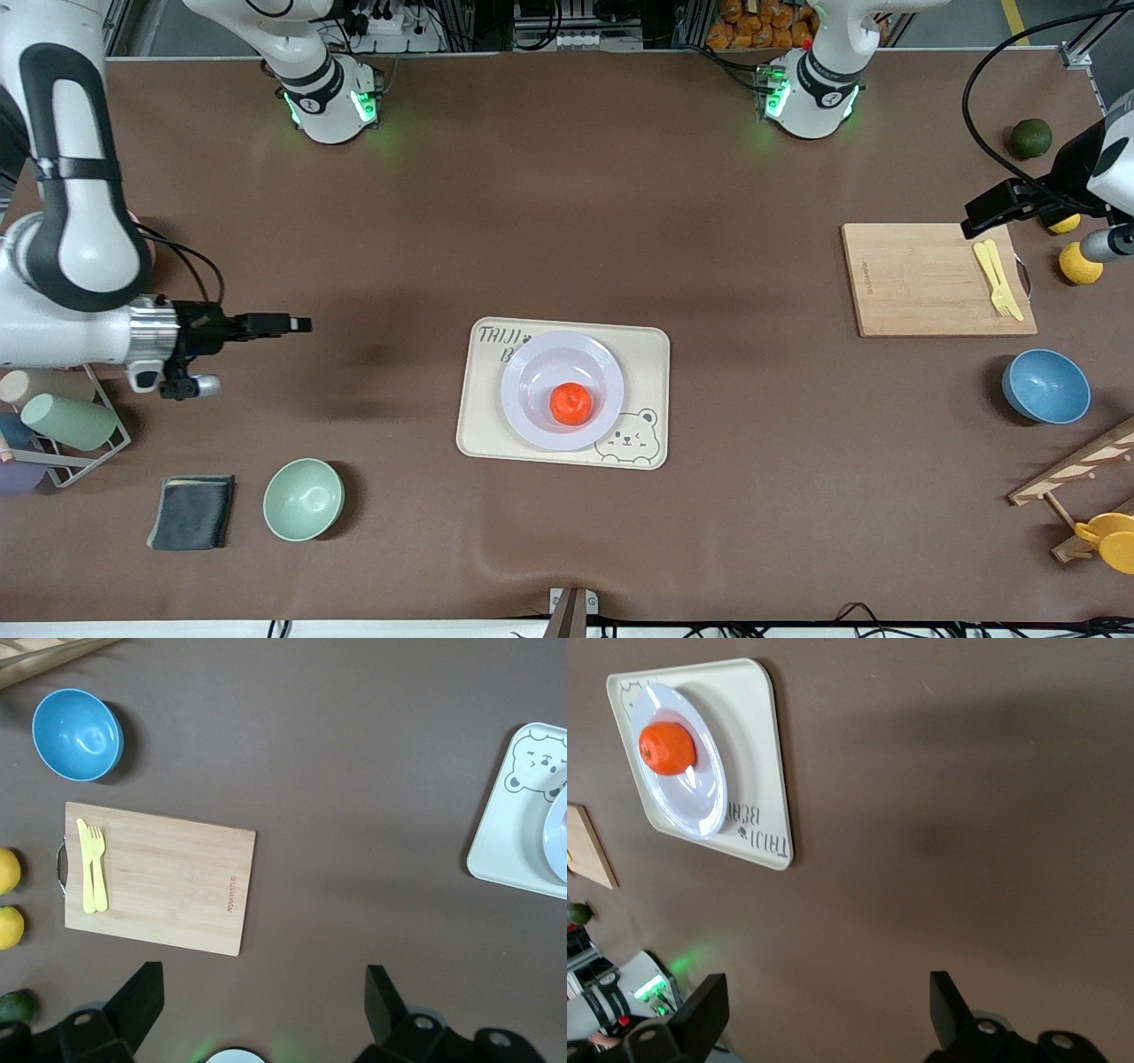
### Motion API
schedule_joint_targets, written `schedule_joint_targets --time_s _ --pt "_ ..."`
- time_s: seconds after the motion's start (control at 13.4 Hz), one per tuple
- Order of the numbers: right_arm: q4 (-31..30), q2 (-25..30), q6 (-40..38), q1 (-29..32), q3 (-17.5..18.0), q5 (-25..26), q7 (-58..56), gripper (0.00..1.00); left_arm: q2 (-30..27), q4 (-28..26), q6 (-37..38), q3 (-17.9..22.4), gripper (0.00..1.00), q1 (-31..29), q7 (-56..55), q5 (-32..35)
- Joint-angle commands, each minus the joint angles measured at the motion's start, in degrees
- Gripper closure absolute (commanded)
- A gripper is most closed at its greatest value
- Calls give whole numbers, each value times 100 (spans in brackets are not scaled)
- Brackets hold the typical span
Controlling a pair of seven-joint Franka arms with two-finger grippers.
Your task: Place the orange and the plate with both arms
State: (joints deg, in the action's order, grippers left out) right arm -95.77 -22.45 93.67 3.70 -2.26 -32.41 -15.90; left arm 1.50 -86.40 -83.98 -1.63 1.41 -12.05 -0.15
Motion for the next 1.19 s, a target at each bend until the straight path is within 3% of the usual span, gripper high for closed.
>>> schedule_joint_targets --time_s 0.0,0.45,0.89,1.12 --pt "488 3 -576 183 94 392 175 0 -88 17 180 14 0 -9 167 -37" --pt "1235 160 -1369 131 85 902 744 0 -88 9 189 22 0 -18 176 -37" --pt "1262 916 -1518 -202 103 1903 878 0 -88 9 189 31 0 -18 185 -37" --pt "1613 970 -1580 -309 138 2572 704 0 -88 9 189 31 0 -18 185 -29"
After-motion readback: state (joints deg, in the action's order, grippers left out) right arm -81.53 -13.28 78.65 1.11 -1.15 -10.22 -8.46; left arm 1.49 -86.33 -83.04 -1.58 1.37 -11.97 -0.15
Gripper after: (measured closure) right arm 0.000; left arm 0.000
